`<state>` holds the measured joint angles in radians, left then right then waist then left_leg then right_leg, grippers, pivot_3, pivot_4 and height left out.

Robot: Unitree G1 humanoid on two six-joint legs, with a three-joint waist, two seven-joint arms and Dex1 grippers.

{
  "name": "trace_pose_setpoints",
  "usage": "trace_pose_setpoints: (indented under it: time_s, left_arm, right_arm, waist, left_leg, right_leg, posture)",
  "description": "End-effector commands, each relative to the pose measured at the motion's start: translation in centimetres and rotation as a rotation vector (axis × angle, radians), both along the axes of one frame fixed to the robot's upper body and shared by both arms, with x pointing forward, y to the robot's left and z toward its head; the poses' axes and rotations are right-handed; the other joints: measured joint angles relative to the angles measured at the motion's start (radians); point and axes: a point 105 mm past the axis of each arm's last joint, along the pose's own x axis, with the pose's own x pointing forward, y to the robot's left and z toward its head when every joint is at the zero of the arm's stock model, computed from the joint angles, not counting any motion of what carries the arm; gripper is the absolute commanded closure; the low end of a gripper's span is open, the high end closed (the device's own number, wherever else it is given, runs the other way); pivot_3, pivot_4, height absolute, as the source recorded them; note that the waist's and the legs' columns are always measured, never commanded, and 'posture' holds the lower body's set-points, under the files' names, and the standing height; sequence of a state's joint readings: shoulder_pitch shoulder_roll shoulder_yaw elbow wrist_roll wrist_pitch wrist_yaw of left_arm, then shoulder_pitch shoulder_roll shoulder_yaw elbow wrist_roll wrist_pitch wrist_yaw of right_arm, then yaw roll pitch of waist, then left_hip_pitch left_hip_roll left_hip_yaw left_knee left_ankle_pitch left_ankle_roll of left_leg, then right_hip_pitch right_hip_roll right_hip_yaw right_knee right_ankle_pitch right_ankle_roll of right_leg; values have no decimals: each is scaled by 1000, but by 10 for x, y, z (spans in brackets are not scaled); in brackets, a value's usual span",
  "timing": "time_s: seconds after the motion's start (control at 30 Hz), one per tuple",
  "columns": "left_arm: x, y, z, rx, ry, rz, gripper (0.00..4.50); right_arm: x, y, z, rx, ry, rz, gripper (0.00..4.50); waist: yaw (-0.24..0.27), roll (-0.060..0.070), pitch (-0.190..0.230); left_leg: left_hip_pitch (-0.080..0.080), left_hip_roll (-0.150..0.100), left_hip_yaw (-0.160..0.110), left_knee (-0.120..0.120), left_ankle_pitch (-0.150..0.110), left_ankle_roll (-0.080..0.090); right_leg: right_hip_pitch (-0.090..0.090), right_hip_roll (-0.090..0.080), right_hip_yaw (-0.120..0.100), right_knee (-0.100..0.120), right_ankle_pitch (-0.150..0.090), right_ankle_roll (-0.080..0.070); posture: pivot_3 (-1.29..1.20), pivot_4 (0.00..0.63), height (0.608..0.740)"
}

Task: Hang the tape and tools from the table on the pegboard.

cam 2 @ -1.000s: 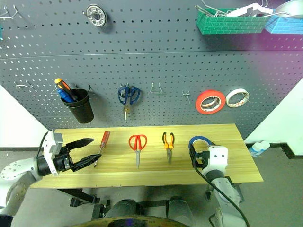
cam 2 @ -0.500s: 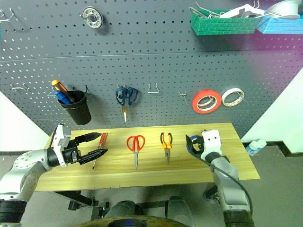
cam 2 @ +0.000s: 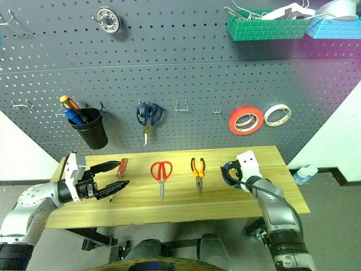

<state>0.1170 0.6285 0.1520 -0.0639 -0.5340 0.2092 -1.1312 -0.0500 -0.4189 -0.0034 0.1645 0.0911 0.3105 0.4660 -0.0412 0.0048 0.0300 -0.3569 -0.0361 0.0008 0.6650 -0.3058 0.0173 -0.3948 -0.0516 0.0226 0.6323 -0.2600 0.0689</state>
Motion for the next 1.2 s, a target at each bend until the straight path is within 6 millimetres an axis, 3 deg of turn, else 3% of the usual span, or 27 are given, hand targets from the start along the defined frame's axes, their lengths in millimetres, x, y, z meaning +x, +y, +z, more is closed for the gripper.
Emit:
trace_pose_setpoints:
  time_s: [0.03, 0.5, 0.87, 0.97, 1.03, 1.2]
  left_arm:
    - [0, 1, 14, 1, -60, -1, 23]
    - [-4, -5, 24, -6, -83, 33, 23]
    - [-10, -9, 35, 11, -92, 57, 23]
    - [-12, -9, 35, 12, -87, 56, 23]
    - [-11, -9, 37, 9, -87, 56, 23]
    - [-12, -9, 38, -1, -83, 61, 23]
  right_arm:
    - [6, -4, 7, -34, -7, 33, 0]
    - [4, -1, -6, -64, 73, 103, 0]
    - [-6, -5, -11, -84, 110, 110, 0]
    - [-7, -8, -12, -91, 121, 106, 0]
    - [-5, -9, -12, -97, 126, 104, 0]
    - [4, -13, -9, -99, 137, 82, 0]
  waist:
    - [0, 0, 0]
    - [4, -3, 15]
    - [10, -7, 79]
    - [15, -6, 90]
    - [22, -6, 95]
    - [25, -6, 108]
  left_leg:
    - [0, 0, 0, 0, 0, 0]
    - [0, 0, 0, 0, 0, 0]
    - [-2, 0, 0, 0, 0, 0]
    - [-9, 0, 0, 0, 0, 0]
    - [-17, 0, 0, 0, 0, 0]
    - [-17, 0, 0, -1, 0, 0]
  right_leg:
    - [0, 0, 0, 0, 0, 0]
    - [0, 0, 0, -1, 0, 0]
    - [-1, -2, 0, -1, 0, 0]
    - [-8, -3, 0, -1, 0, 0]
    - [-16, -3, -1, -1, 0, 0]
    - [-16, -4, -3, -1, 0, -1]
  posture:
    - [-46, 0, 736]
    - [-20, 42, 736]
    - [-12, 127, 736]
    - [-9, 140, 736]
    - [-9, 149, 736]
    - [-8, 159, 736]
